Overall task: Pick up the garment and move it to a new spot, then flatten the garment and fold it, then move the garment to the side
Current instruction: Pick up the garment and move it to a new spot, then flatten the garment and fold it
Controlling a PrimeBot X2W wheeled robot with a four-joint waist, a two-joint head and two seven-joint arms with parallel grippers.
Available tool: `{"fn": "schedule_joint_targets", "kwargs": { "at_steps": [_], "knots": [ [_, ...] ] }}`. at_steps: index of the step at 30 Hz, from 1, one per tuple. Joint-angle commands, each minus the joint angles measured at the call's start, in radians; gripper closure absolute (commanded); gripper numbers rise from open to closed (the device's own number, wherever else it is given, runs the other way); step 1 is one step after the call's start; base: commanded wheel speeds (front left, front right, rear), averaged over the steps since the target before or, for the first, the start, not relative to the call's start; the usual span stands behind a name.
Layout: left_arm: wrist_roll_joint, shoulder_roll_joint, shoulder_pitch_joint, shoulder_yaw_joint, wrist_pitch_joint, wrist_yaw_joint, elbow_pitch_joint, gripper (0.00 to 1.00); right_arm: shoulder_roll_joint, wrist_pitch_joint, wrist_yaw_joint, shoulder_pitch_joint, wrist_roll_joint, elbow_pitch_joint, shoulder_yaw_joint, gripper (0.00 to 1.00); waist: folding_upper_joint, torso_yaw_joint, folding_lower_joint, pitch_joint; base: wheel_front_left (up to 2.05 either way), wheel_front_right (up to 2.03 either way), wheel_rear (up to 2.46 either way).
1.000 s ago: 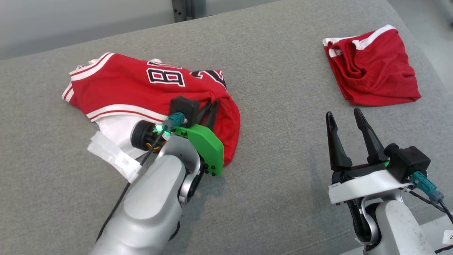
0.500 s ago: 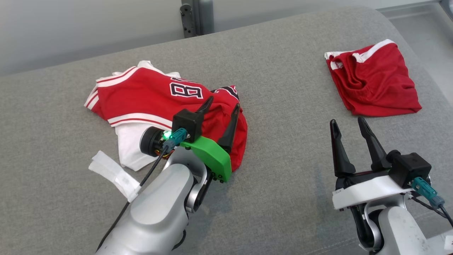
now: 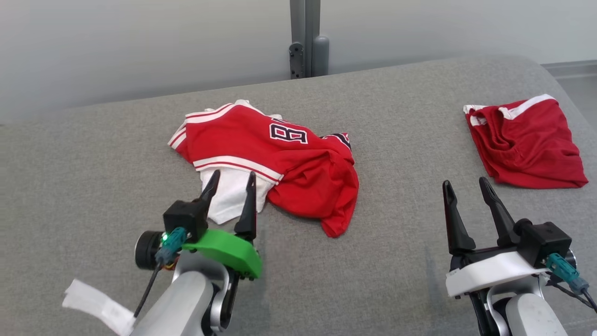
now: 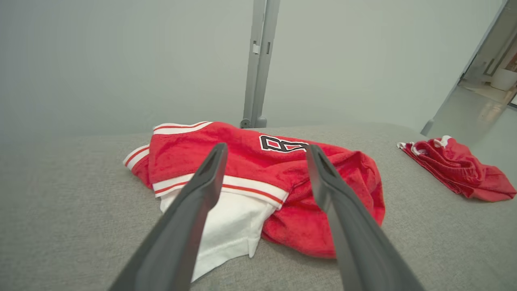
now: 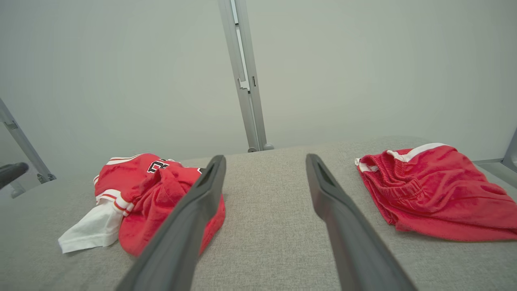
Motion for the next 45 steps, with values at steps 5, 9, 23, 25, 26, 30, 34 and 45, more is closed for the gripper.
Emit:
{"fn": "schedule_joint_targets", "kwargs": {
  "at_steps": [5,9,23,25,26,30,34,45],
  "knots": [
    [0.05,0.033,0.141,0.09,-0.006,0.062,-0.114,0.0,-0.003,-0.012,0.0,0.037,0.005,0.007,0.01,0.0,-0.0001,0.044,0.0001,-0.038,0.0,0.0,0.0],
    [0.094,0.045,0.232,0.157,-0.006,0.083,-0.185,0.0,-0.003,-0.02,0.0,0.046,0.019,0.016,0.019,0.0,-0.0001,0.053,0.0001,-0.046,0.0,0.0,0.0],
    [0.158,0.004,0.388,0.276,-0.006,0.052,-0.264,0.0,-0.003,-0.042,0.0,0.059,0.053,0.06,0.056,0.0,-0.0001,0.073,0.0001,-0.056,0.0,0.0,0.0],
    [0.161,-0.001,0.39,0.282,-0.006,0.046,-0.263,0.0,-0.003,-0.043,0.0,0.057,0.051,0.062,0.056,0.0,-0.0001,0.072,0.0001,-0.056,0.0,0.0,0.0],
    [0.161,-0.003,0.392,0.285,-0.006,0.042,-0.261,0.0,-0.003,-0.044,0.0,0.056,0.048,0.063,0.055,0.0,-0.0001,0.072,0.0001,-0.056,0.0,0.0,0.0],
    [0.171,-0.011,0.393,0.294,-0.006,0.032,-0.256,0.0,-0.003,-0.045,0.0,0.05,0.05,0.069,0.057,0.0,-0.0001,0.068,0.0001,-0.053,0.0,0.0,0.0],
    [0.18,-0.018,0.387,0.3,-0.006,0.024,-0.251,0.0,-0.003,-0.046,0.0,0.044,0.049,0.072,0.057,0.0,-0.0001,0.065,0.0001,-0.047,0.0,0.0,0.0],
    [0.2,-0.033,0.377,0.318,-0.006,0.008,-0.239,0.0,-0.003,-0.045,0.0,0.035,0.048,0.066,0.058,0.0,-0.0001,0.06,0.0001,-0.028,0.0,0.0,0.0]
  ]
}}
